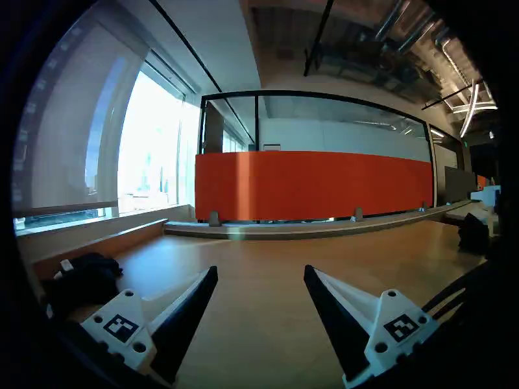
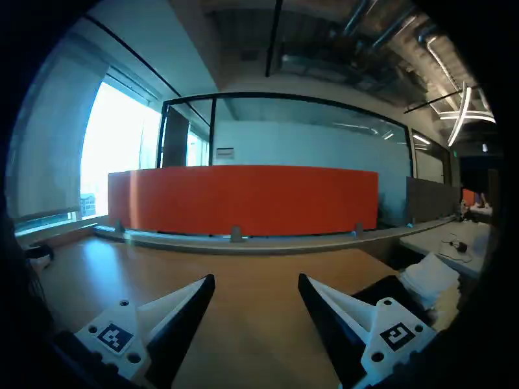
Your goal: Fold towel
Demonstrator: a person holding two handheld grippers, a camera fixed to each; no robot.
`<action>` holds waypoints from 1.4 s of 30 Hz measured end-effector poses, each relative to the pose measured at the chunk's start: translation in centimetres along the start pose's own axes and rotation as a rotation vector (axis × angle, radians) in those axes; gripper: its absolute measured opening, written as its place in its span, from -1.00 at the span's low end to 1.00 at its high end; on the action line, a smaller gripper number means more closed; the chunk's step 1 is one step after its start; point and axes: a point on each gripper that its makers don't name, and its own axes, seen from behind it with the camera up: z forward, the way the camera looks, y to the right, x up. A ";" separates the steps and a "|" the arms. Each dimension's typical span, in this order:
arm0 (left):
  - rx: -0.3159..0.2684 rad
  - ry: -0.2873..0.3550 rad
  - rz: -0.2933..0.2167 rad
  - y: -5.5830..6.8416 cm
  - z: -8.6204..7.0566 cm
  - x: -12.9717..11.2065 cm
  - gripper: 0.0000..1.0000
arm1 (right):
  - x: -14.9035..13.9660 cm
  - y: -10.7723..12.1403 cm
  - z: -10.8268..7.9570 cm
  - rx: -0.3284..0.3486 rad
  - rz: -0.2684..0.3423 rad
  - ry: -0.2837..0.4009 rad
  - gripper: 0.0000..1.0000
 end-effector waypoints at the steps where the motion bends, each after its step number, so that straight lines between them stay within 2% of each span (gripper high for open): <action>1: 0.000 0.000 0.000 0.0 0.0 0.0 0.98 | -0.4 0.1 0.1 0.002 0.000 0.001 1.00; 8: 0.000 0.000 0.001 0.0 0.0 0.1 0.98 | -3.1 0.8 0.3 0.010 0.011 -0.004 1.00; 20: 0.000 0.000 0.000 0.0 0.0 0.2 0.98 | -5.7 1.5 0.3 0.015 0.031 0.013 1.00; 42: 0.000 0.000 0.001 0.0 0.0 0.1 0.98 | -5.4 1.1 -0.4 0.008 0.005 0.047 1.00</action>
